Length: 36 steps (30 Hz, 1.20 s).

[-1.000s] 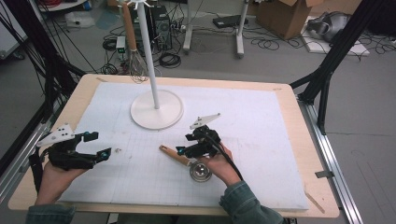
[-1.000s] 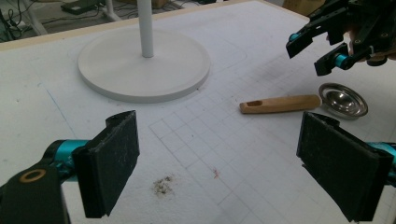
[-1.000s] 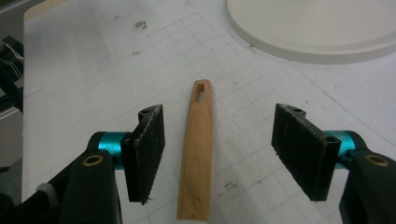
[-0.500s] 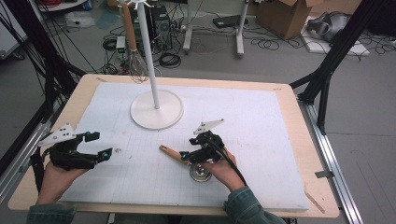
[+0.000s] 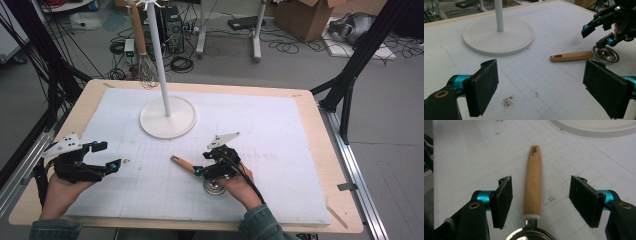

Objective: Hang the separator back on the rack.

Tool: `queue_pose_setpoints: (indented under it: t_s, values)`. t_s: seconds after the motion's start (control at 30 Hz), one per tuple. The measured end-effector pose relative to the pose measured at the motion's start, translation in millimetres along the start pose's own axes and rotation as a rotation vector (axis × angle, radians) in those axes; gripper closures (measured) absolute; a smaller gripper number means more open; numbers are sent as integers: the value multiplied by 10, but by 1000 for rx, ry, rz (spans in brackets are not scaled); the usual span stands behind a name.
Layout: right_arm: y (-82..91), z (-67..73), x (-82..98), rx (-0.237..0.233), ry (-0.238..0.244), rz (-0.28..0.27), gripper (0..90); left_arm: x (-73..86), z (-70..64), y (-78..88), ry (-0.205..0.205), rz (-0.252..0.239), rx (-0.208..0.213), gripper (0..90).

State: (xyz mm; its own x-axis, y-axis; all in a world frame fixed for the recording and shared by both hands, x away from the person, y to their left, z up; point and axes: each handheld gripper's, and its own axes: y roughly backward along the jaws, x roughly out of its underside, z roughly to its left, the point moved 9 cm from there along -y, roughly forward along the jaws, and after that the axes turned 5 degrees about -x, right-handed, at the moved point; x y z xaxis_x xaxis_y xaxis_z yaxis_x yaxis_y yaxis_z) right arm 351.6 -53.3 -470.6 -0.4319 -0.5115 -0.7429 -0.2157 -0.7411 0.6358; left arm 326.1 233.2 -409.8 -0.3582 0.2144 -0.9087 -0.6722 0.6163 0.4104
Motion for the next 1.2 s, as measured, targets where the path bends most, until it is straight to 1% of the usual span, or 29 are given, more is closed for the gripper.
queue_pose_setpoints:
  t_s: [0.1, 0.2, 0.27, 0.3, 0.33, 0.37, 0.47, 0.5, 0.57, 0.63, 0.7, 0.77, 1.07, 1.1, 1.17, 1.2]
  values:
    - [-25, 11, 35, 5, 17, 19, 382, -9, 8, 8, 1, -2, -5, 136]
    - [-51, 13, 69, 9, 22, 35, 415, -9, 9, -3, 7, -2, -5, 136]
    - [-86, -1, 111, 12, 31, 58, 450, -4, 3, -17, -3, 4, 1, 136]
    - [-104, 3, 139, 11, 23, 75, 465, -5, -6, -25, 2, 3, 2, 136]
    - [-122, -9, 159, 13, 32, 84, 478, -4, -9, -31, -2, 4, 3, 136]
    - [-141, -2, 181, 11, 22, 92, 499, -2, -14, -33, 1, 6, 4, 136]
    - [-185, 4, 227, 6, 25, 120, 535, -1, -12, -32, 0, 5, 4, 136]
    - [-206, 6, 235, 5, 37, 128, 551, -1, -13, -31, 0, 5, 4, 136]
    - [-225, 17, 236, 2, 39, 135, 575, -4, -16, -30, 2, 4, 4, 136]
    - [-237, 27, 232, 1, 51, 140, 613, -4, -16, -31, 2, 4, 4, 136]
    - [-243, 32, 232, 3, 50, 146, 620, -2, -18, -34, 3, 6, 6, 136]
    - [-242, 41, 228, -5, 57, 148, 649, -2, -19, -37, 1, 6, 6, 136]
    - [-267, 67, 231, 37, 99, 177, 649, -3, -30, -46, 2, 7, 9, 136]
    - [-268, 72, 235, 47, 98, 183, 649, -3, -29, -47, 0, 8, 9, 136]
    - [-273, 84, 233, 73, 117, 190, 652, -5, -38, -54, -1, 8, 10, 136]
    - [-273, 91, 235, 76, 115, 193, 655, -6, -45, -56, -1, 9, 12, 136]
